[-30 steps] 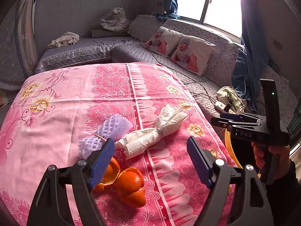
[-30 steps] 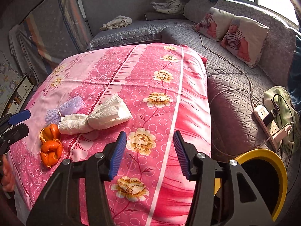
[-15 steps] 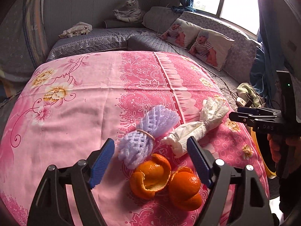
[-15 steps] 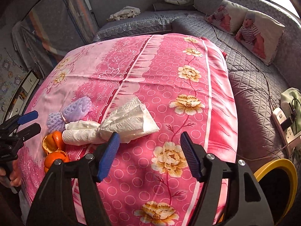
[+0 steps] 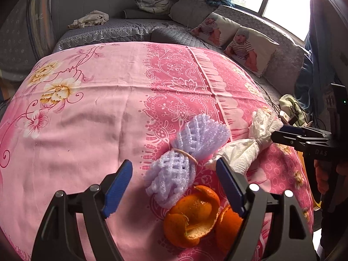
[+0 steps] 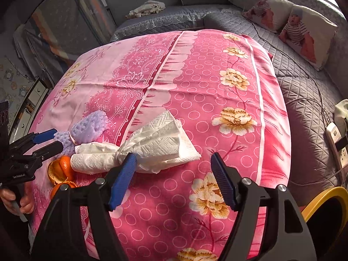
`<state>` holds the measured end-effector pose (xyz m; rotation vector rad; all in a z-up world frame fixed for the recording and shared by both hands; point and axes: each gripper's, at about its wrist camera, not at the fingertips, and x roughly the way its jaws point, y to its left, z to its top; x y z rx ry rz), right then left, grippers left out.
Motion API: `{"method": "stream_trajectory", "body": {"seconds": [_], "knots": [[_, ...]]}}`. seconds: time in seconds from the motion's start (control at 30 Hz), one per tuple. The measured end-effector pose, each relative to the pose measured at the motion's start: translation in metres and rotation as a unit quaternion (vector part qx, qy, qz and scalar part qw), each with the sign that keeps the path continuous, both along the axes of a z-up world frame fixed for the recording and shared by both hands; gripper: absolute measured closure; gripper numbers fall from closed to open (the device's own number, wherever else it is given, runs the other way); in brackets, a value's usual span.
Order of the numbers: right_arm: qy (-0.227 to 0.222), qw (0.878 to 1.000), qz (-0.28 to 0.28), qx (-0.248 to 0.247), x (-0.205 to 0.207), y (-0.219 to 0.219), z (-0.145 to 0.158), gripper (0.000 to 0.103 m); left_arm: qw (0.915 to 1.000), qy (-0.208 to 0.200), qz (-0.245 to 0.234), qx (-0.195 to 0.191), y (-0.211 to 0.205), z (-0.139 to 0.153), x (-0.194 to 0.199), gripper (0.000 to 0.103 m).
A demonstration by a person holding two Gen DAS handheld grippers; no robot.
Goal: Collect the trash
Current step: 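Move both open tools back over the purple net and orange peels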
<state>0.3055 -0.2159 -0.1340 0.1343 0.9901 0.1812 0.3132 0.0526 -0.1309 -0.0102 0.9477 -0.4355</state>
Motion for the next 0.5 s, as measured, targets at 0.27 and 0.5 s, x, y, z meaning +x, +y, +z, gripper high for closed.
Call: {"method": "stream_trajectory", "body": {"seconds": [0.27, 0.5], "knots": [[0.005, 1.000, -0.010, 0.008, 0.018, 0.002, -0.006, 0.035, 0.9998, 0.021, 0.004, -0.002, 0.000, -0.017, 0.013, 0.028], [0.009, 1.000, -0.011, 0.011, 0.035, 0.005, -0.010, 0.035, 0.9996, 0.029, 0.000, 0.007, -0.004, -0.027, 0.021, 0.039]]}}
